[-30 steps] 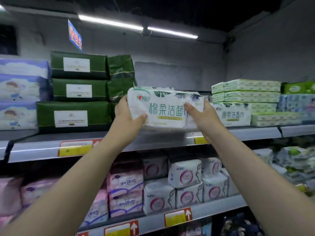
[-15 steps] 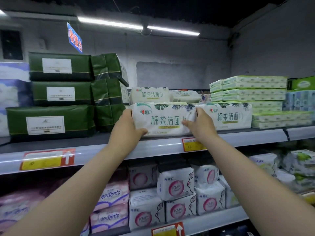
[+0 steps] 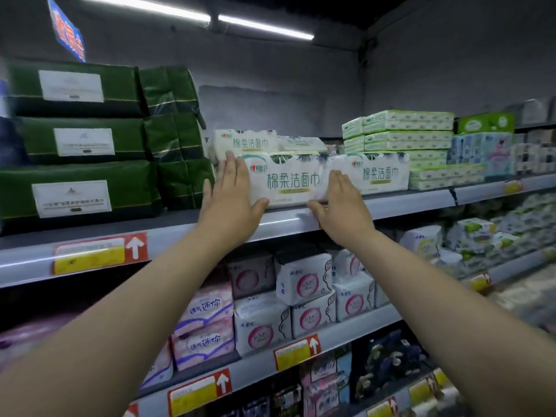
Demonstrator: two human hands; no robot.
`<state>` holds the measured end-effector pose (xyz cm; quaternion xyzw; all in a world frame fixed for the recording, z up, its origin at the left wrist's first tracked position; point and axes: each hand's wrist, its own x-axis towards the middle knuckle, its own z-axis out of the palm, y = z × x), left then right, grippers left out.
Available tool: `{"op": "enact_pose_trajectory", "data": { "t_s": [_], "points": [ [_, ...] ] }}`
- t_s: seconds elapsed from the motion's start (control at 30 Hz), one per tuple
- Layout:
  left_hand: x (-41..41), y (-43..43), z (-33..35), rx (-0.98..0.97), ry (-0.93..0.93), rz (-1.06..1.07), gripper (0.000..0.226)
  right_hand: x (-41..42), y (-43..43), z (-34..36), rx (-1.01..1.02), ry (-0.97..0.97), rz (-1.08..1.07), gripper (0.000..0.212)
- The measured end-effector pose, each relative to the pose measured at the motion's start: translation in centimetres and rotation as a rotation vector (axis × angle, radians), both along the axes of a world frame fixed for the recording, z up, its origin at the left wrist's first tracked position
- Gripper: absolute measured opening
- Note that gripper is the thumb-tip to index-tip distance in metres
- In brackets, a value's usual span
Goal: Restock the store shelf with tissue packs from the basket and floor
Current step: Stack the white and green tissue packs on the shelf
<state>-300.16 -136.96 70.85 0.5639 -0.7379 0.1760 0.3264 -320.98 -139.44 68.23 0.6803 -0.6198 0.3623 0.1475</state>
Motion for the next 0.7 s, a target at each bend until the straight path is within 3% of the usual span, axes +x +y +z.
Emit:
{"op": "enact_pose_trajectory", "data": {
  "t_s": [0.1, 0.2, 0.4, 0.7],
  "points": [
    [-1.1, 1.0, -0.9, -0.048, -0.195, -0.101, 0.081, -0.6, 3.2, -1.7, 0.055, 0.108, -0.048, 0.087],
    [-2.5, 2.1, -2.2, 0.051, -0.347, -0.258, 0.081, -1.5, 6.9, -3.3, 0.154, 0.159, -0.143, 0.087],
    [-5.0, 5.2, -7.2, 0.262, -0.461, -0.491, 0.084, -2.7, 16.1, -8.0, 0.34, 0.152, -0.381, 0.087],
    [-11.4, 15.6, -18.6, 0.456, -0.677, -0.866, 0.097, -3.3, 34.2, -20.2, 0.606, -0.063, -0.746, 0.084]
  ]
}}
